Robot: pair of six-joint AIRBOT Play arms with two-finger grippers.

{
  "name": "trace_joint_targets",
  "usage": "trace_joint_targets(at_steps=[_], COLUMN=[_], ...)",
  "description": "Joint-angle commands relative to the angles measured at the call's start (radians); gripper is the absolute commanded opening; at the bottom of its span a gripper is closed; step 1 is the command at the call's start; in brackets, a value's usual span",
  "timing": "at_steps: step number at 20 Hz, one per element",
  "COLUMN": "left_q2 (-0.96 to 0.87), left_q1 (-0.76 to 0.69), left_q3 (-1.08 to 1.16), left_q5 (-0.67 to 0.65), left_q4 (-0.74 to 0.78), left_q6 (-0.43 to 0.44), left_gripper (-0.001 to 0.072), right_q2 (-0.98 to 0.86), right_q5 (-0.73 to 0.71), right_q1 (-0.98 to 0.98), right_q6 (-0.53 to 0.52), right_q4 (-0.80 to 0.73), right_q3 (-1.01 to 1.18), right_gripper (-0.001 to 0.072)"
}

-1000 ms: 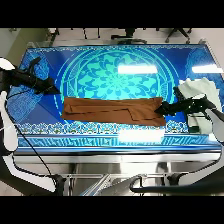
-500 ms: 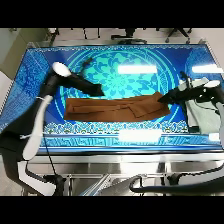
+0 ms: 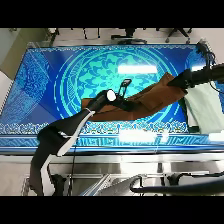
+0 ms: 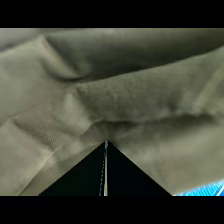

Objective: Fold the shirts.

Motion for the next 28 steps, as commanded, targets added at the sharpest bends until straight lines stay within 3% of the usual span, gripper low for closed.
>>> trace_joint_targets(at_steps=[1,6,13,19,21,22,23,24,26,28], left_q2=[-0.125,-0.165,0.227,0.511,0.578,0.603,0.628,0.643,0.659,0.682], left_q1=[-0.034,-0.011,0.346,0.591,0.624,0.633,0.644,0.656,0.682,0.707], left_q3=[0.147,0.309,0.309,0.237,0.145,0.107,0.074,0.056,0.053,0.053], left_q5=[-0.060,-0.205,-0.532,-0.568,-0.542,-0.529,-0.513,-0.509,-0.518,-0.533], left_q4=[0.002,-0.003,-0.006,-0.005,-0.005,-0.005,-0.005,-0.005,-0.005,-0.005], left_q6=[-0.047,-0.072,-0.071,-0.063,-0.028,-0.022,-0.005,0.003,0.008,0.017], left_gripper=[0.0013,0.0013,0.0014,0.0014,0.0014,0.0014,0.0014,0.0015,0.0014,0.0014], right_q2=[0.008,0.008,-0.004,-0.065,-0.153,-0.212,-0.275,-0.336,-0.400,-0.393], right_q5=[0.017,0.017,-0.053,-0.432,-0.690,-0.832,-0.961,-1.064,-1.102,-1.054], right_q1=[0.002,0.002,0.084,0.534,0.773,0.885,0.974,1.036,1.056,1.020], right_q6=[0.018,0.019,0.045,0.072,0.033,-0.022,-0.043,-0.046,-0.008,0.007], right_q4=[0.038,0.047,0.051,0.065,0.055,0.034,-0.003,-0.064,-0.079,-0.079], right_q3=[0.029,0.029,0.024,0.024,0.024,0.024,0.024,0.025,0.025,0.025], right_gripper=[0.0020,0.0020,0.0020,0.0021,0.0028,0.0176,0.0441,0.0531,0.0522,0.0431])
